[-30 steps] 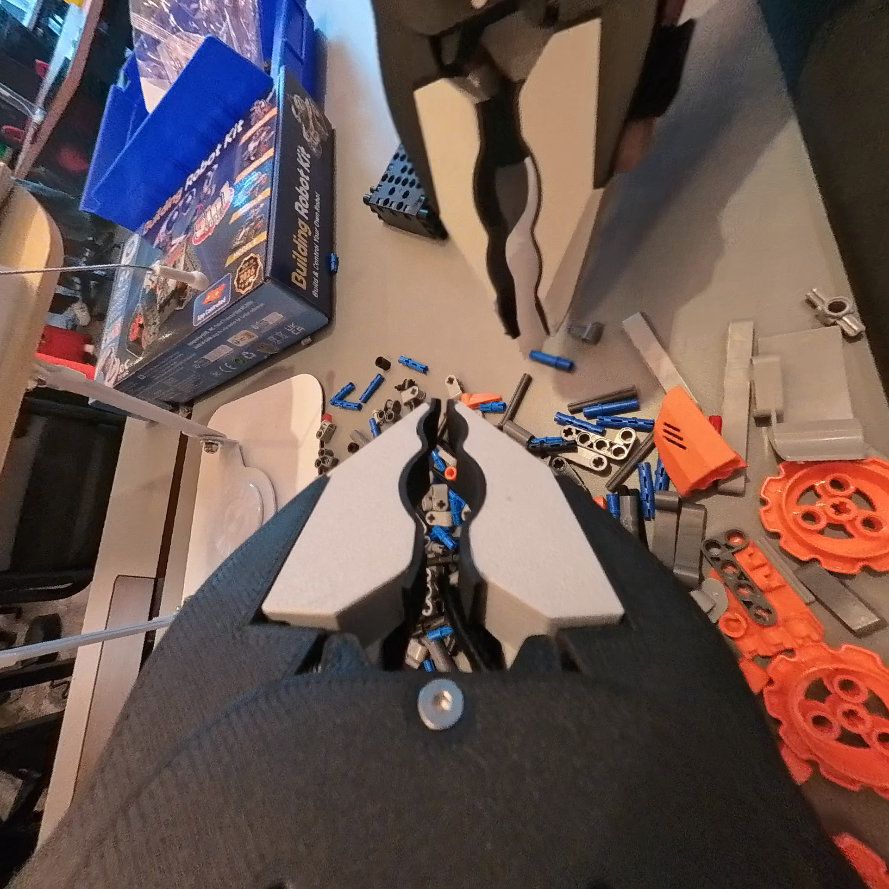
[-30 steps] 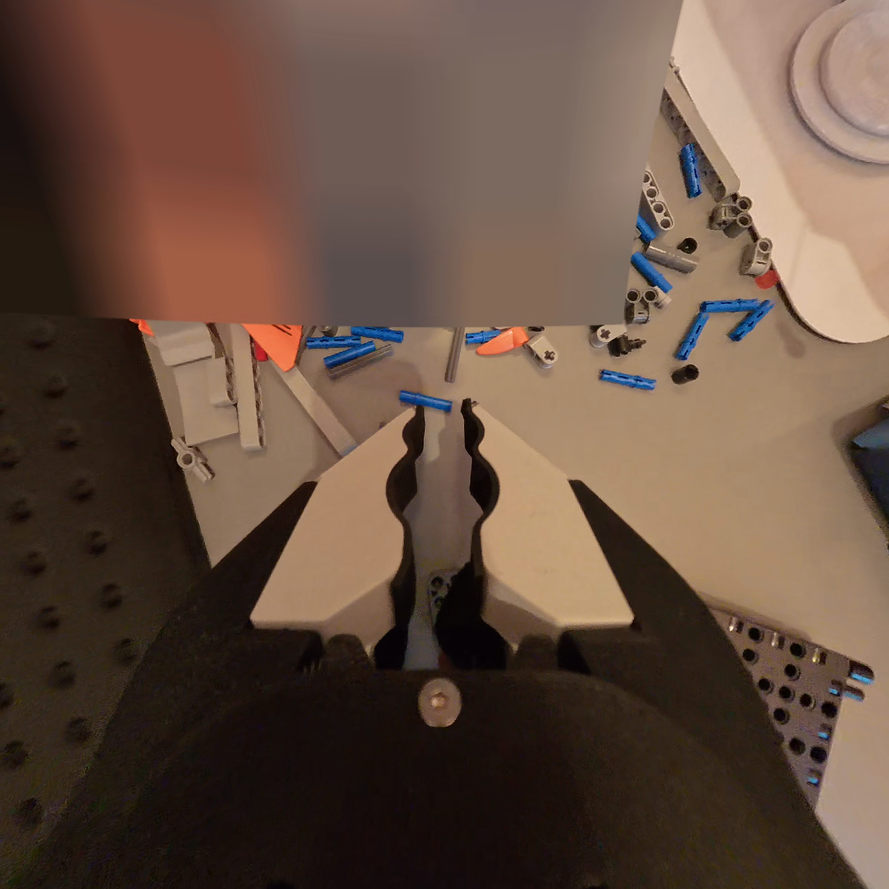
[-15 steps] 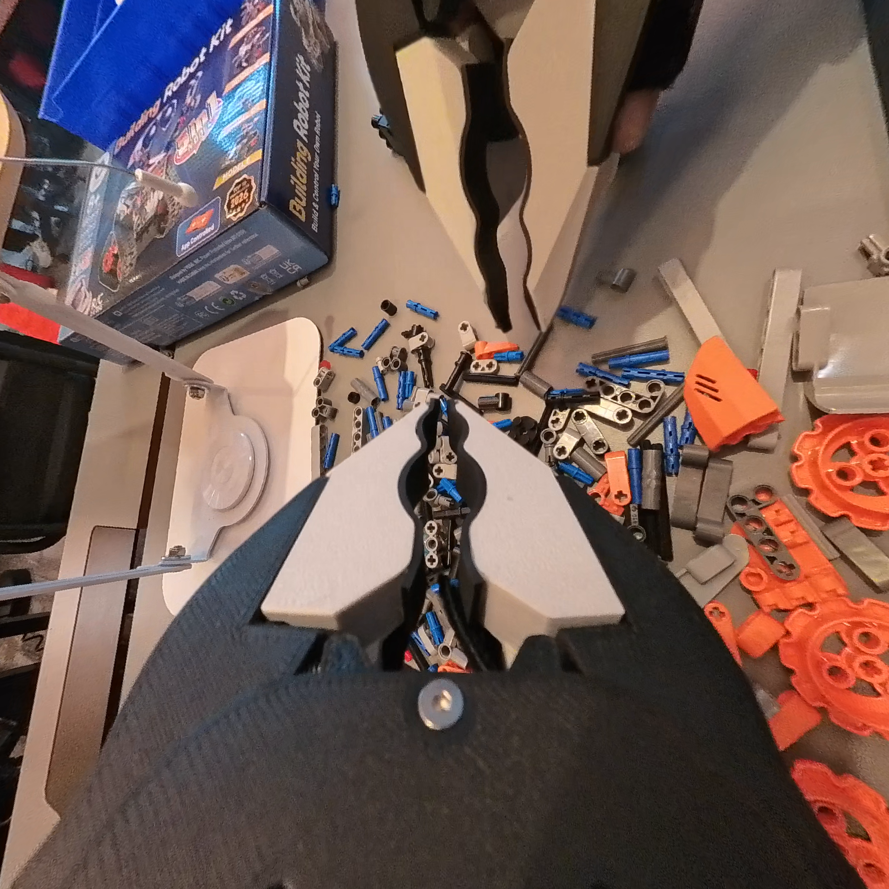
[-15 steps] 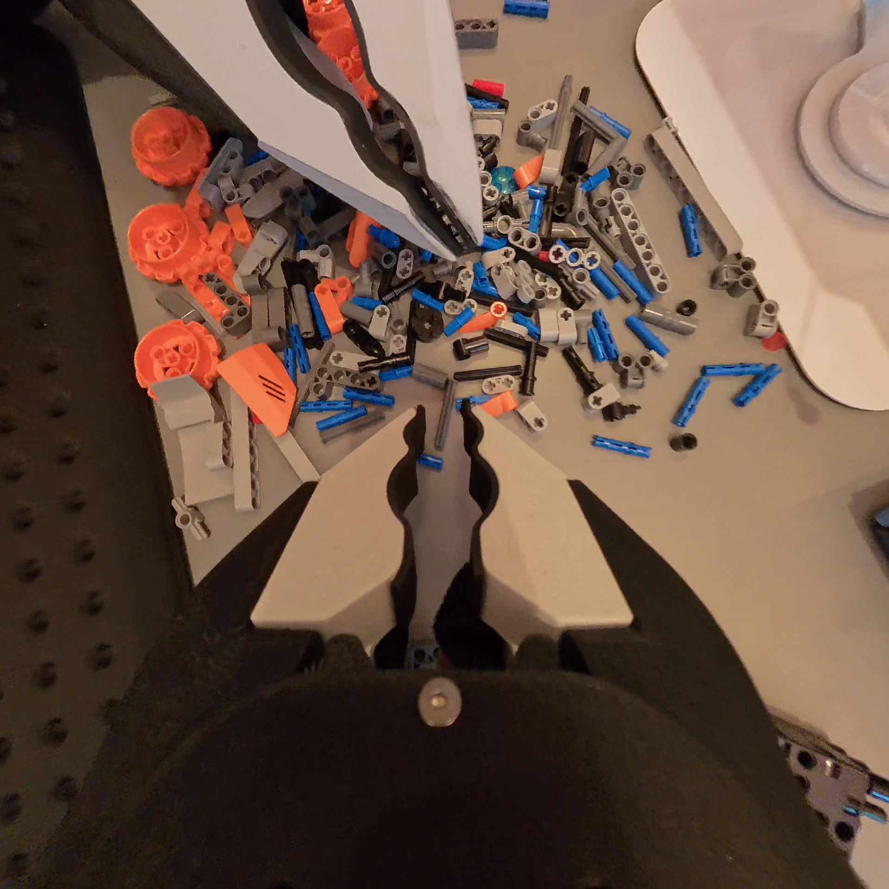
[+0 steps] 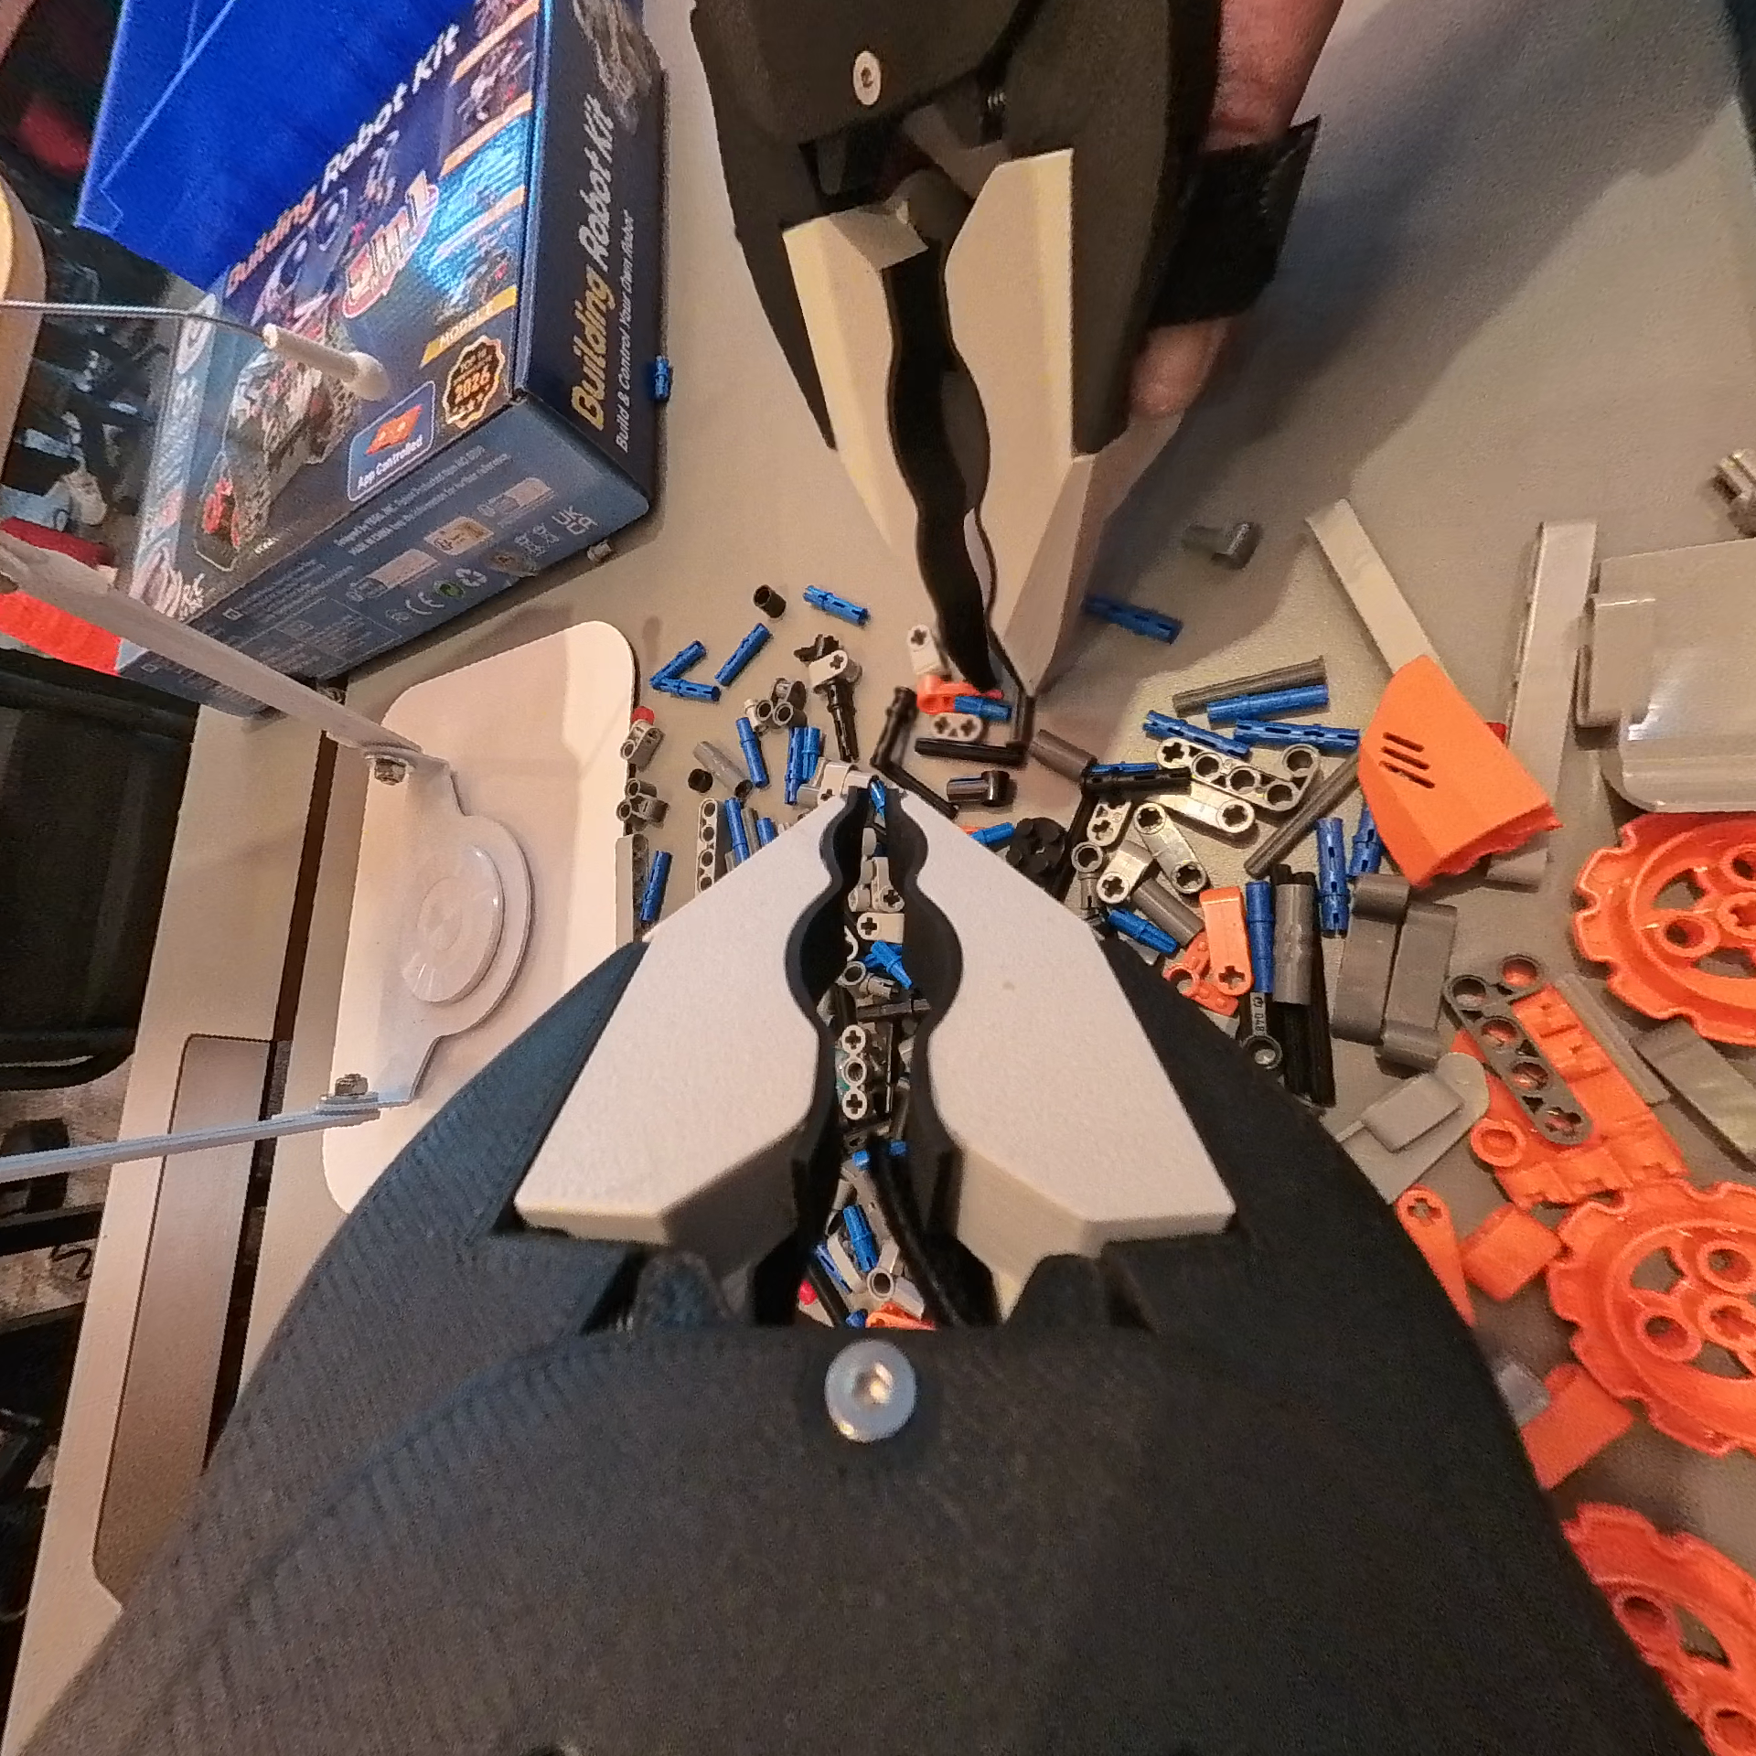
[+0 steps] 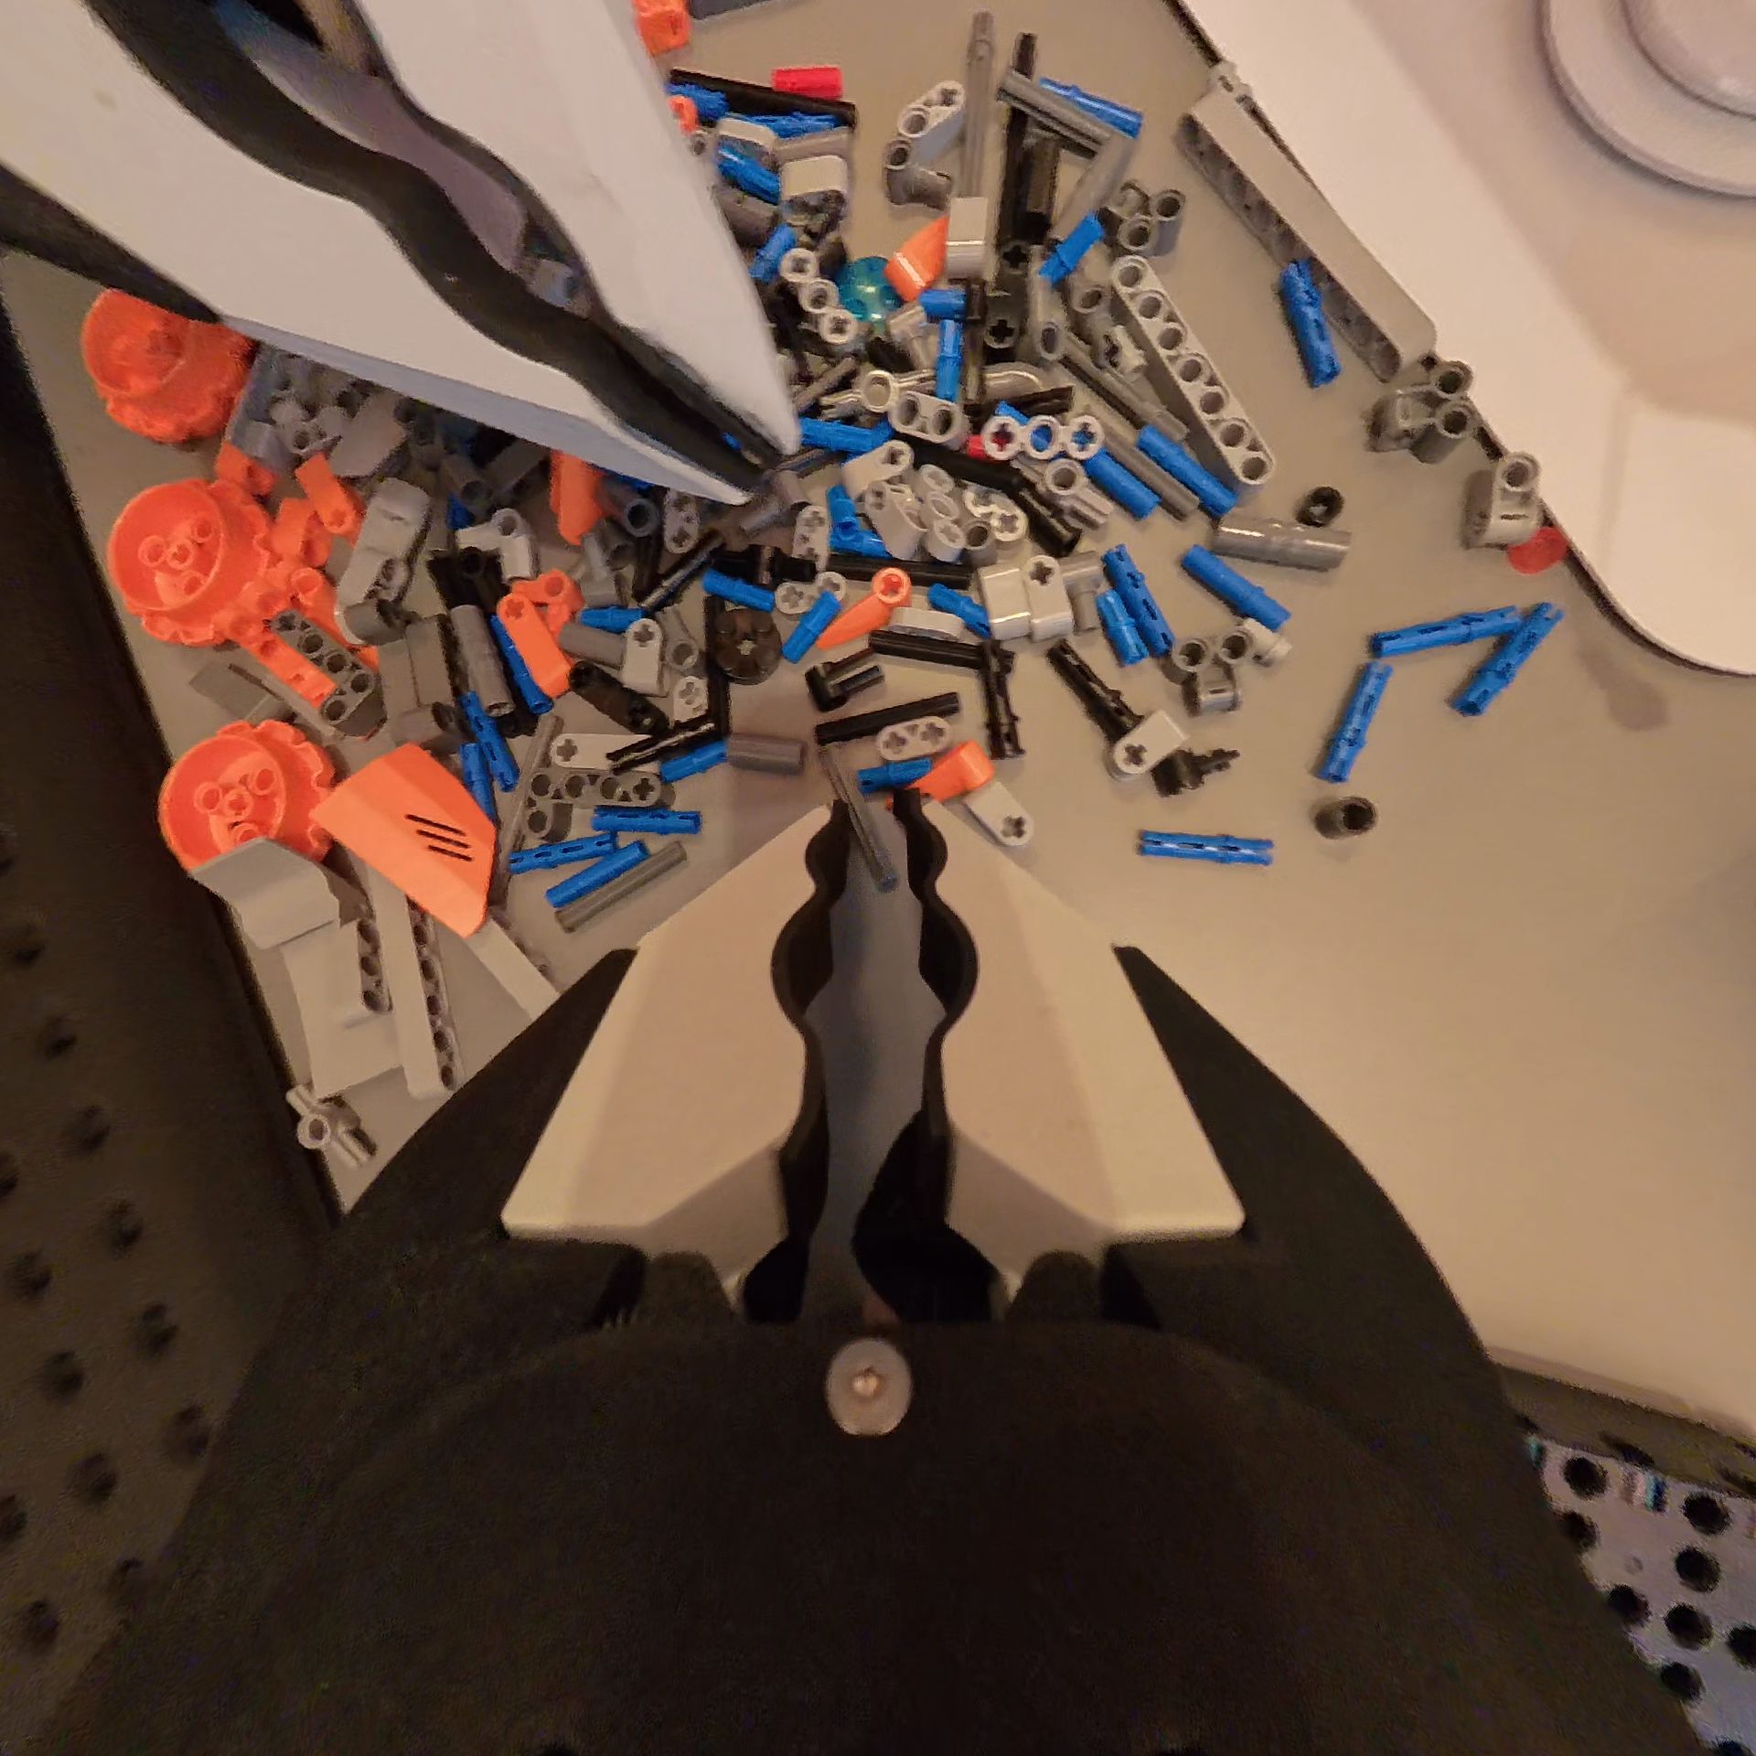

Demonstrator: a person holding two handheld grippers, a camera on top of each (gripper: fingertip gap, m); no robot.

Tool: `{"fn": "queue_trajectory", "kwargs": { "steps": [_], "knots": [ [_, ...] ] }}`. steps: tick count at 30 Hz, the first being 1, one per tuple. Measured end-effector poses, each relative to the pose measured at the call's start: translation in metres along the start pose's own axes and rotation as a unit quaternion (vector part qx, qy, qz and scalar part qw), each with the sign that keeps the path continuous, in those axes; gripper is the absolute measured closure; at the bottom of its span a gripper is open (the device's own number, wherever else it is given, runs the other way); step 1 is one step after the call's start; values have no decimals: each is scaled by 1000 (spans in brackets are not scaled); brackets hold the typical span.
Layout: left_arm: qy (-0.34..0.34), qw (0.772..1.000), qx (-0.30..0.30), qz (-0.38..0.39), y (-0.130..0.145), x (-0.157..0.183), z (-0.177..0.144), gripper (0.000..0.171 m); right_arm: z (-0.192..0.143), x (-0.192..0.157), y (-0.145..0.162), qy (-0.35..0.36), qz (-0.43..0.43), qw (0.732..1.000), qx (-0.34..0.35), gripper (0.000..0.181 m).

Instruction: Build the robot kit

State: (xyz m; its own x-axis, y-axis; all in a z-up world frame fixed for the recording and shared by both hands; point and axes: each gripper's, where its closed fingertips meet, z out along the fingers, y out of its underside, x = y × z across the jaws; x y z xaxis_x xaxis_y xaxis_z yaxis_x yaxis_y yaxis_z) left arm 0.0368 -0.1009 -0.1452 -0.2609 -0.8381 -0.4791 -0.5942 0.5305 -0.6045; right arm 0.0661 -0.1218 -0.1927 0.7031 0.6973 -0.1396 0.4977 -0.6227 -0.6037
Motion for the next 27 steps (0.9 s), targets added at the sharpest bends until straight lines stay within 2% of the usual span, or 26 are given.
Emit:
{"fn": "queue_trajectory", "kwargs": {
  "steps": [18, 27],
  "knots": [
    [0, 1000, 3, -3, -1, -1, -1, 170, 4, 9, -7, 15, 34, 999, 3, 166],
    [0, 1000, 3, -3, -1, -1, -2, 170, 4, 14, -11, -13, 66, 998, 14, 170]
  ]
}}
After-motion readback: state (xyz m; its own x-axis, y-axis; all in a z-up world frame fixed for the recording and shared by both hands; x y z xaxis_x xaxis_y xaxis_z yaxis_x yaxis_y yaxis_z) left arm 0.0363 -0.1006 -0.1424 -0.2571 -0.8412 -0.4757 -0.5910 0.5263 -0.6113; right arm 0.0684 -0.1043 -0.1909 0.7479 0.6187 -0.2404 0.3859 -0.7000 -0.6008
